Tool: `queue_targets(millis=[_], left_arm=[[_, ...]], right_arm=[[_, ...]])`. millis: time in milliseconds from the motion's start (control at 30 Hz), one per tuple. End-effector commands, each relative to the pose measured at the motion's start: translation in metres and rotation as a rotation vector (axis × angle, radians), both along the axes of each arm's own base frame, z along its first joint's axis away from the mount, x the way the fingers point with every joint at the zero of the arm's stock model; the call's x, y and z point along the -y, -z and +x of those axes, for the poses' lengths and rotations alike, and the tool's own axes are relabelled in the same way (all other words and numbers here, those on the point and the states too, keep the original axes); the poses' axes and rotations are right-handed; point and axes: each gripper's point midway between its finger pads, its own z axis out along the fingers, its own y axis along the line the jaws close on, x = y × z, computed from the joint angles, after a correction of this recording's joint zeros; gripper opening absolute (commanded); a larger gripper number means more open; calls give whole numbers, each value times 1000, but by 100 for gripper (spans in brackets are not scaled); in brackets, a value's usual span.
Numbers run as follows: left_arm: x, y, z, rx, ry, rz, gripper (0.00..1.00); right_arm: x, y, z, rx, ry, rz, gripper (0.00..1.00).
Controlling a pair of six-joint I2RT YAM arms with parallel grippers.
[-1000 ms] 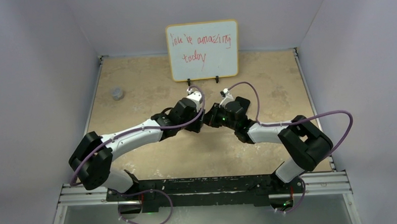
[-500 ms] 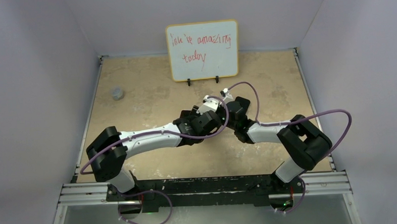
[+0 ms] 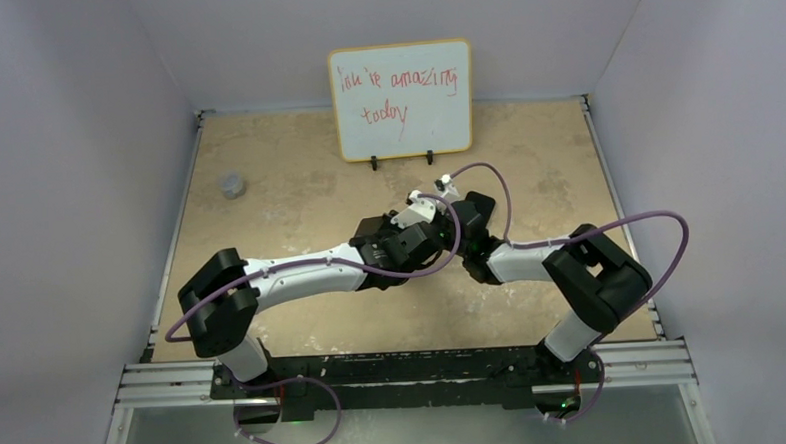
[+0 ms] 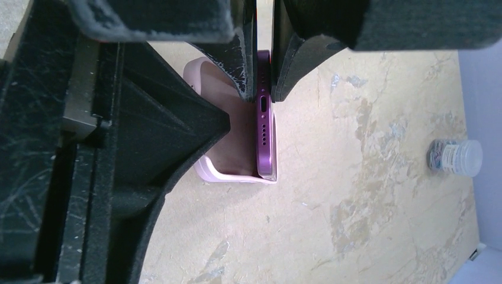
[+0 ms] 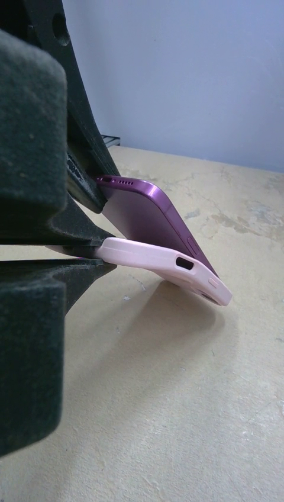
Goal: Take the phone out of the phone case
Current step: Remove the phone case from the phone.
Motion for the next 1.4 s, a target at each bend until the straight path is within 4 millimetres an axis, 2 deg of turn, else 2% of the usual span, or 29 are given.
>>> queue_targets(millis=[0, 167, 333, 467, 667, 733, 867, 900, 1133, 1367], left_arm=[[-13, -23, 7, 41, -28, 29, 0], [-14, -26, 8, 49, -30, 31, 0], [-19, -9, 9, 40, -57, 102, 18], [-18, 1, 12, 34, -69, 138, 22], [-14, -3, 14, 47, -59, 124, 25], [-13, -3, 14, 46, -61, 131, 24], [-12, -11, 14, 52, -59, 114, 2], [-12, -13, 14, 51, -52, 106, 0], [-10, -40, 10, 61, -22, 30, 0], [-24, -71, 13, 99, -37, -9, 0]], right_arm=[[-8, -4, -7, -4, -53, 31, 0], [-8, -1, -6, -9, -47, 33, 0], [-8, -10, -4, 20, -38, 45, 0], [-7, -13, -4, 25, -37, 52, 0], [-7, -13, -6, 24, -39, 58, 0], [-7, -13, -6, 22, -39, 60, 0], [-6, -6, -7, 10, -37, 44, 0], [-5, -3, -7, 4, -36, 39, 0], [1, 20, -5, -39, 2, -1, 0], [17, 42, 3, -54, 68, -71, 0]])
